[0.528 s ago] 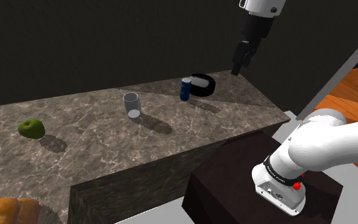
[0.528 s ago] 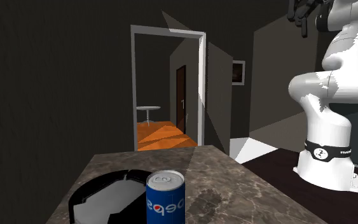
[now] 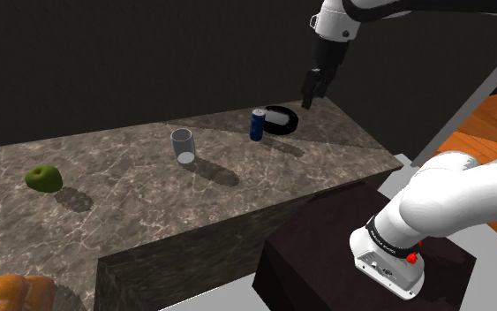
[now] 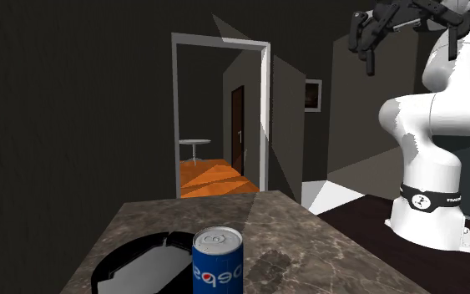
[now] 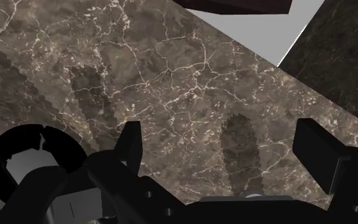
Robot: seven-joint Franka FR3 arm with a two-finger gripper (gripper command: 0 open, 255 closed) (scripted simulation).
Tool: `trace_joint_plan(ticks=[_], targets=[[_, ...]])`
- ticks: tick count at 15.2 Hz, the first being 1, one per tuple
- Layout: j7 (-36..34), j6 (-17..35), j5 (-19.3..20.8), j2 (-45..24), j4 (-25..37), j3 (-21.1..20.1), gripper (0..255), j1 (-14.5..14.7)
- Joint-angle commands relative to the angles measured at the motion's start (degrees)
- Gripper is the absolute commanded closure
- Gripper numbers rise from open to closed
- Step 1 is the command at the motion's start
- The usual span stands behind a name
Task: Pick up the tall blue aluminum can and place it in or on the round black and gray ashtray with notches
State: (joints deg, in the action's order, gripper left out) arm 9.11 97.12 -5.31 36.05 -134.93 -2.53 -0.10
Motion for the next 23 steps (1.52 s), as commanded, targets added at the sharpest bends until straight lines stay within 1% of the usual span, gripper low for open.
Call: trace_joint_plan(ticks=[1,6,12,18,23], targets=[[0.87,3.62,0.58,-3.77,0.33,0.33,0,-0.38],[2.65,11.53,1.83,-13.1,2.02,1.08,0,-1.24],[4.41,19.42,3.1,-25.22,6.62,1.96,0,-2.15],[5.89,25.15,4.07,-37.83,13.94,2.78,0,-2.93],[6.98,28.09,4.64,-48.54,22.11,3.37,0,-3.55]])
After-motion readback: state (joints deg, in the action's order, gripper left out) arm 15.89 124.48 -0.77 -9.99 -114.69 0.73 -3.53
